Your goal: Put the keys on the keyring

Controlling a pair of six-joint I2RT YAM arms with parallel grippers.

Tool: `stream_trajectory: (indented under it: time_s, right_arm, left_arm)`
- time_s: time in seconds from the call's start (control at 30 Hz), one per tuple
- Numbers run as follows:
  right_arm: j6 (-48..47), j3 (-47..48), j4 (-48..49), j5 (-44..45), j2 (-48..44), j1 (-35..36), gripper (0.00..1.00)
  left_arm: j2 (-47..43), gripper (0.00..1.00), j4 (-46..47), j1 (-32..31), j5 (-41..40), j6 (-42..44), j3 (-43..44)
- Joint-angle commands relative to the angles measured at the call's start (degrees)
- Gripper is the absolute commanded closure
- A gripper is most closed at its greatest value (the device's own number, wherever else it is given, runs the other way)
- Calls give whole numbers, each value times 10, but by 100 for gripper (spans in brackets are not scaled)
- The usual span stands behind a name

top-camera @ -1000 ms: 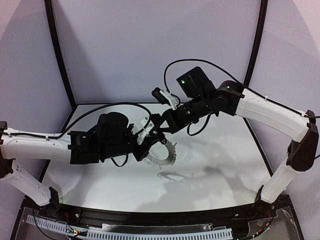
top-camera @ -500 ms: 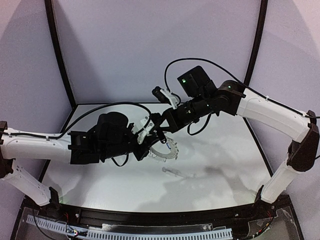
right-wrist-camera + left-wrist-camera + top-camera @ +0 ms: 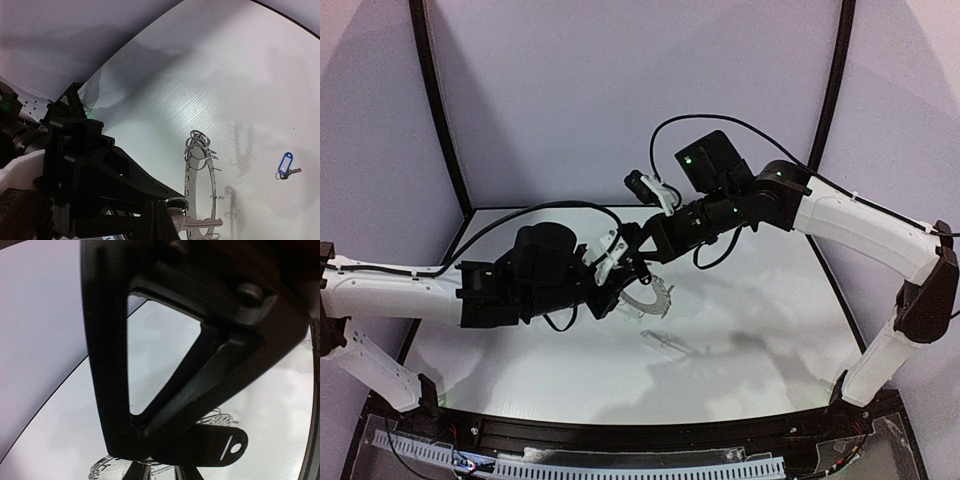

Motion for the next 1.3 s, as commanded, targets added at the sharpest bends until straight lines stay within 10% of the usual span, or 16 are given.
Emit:
stream_trajectory:
  time_s: [0.0,0.9,1.27]
  right_arm:
    - [9,2,25,-20,0,13,100]
    - [-185,40,-103,-81,-6,-12,100]
    - [-135,51,-100,-63,-4,-15,100]
  left_arm:
    - [3,87,47,0,-29,-18,35]
    - [-76,99,-73,0,135,91,-58]
    - [-47,86,21,-1,110,49,-43]
